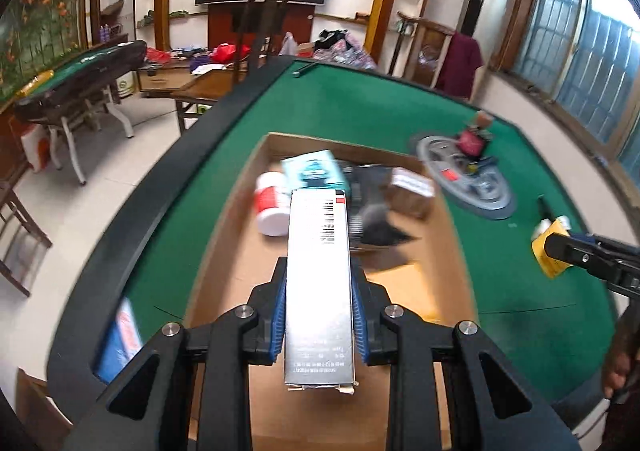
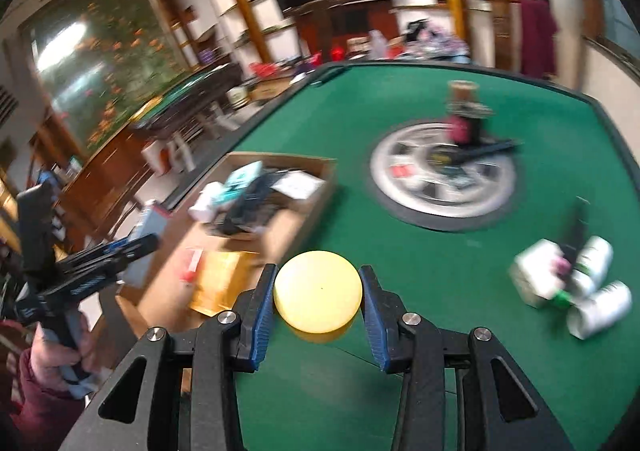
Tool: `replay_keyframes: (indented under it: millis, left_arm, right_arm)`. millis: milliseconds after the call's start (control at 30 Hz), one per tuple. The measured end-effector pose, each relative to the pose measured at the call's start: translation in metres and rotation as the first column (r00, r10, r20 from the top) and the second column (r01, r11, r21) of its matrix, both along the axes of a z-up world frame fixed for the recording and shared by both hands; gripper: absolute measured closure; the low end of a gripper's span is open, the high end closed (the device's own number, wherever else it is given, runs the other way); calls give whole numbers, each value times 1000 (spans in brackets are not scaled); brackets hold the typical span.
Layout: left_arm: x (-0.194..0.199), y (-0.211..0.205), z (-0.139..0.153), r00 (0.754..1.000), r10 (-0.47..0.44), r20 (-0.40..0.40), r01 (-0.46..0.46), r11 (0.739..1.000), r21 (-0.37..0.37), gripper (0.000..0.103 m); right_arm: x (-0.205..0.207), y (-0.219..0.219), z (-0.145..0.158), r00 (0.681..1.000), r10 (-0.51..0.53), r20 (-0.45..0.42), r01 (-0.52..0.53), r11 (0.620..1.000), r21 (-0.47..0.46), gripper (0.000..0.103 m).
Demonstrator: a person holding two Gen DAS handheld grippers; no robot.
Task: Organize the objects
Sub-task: 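Grasp the white barcode box with the left tool while the right tool grasps the yellow-lidded container, then carry the box and yellow container to the tray and release both, then move both open tools back to the remaining items on the table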
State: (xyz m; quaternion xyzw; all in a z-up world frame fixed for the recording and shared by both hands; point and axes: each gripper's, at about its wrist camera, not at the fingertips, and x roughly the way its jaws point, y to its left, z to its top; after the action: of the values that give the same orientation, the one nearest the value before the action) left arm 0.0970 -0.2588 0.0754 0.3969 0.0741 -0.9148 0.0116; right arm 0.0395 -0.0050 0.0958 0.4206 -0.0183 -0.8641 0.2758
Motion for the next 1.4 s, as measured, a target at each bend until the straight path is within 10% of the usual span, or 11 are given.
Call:
replay_keyframes:
  millis: [367,900,1133,1400]
  left_arm:
    - [-34,-35,-40,994,9,112,-10,1000,9,77]
    - [-43,-33,-54,989,-4,146,-2,999,42,76]
    - [-41,-35,-50,992,-4,125,-5,997,78,47]
    - [-26,-28,-21,998,12,58,-17,996,91,25]
  right_arm:
    - [-44,-102,-34,999,15,46,-21,992,127,59]
    - [-75,-114,-63,997,-72,33,60,959,277,59]
    - [-71,-113,-60,998,-63,8,58,958,281,59]
    - [-48,-96,-19,992,-57,-115,83,970,229,28]
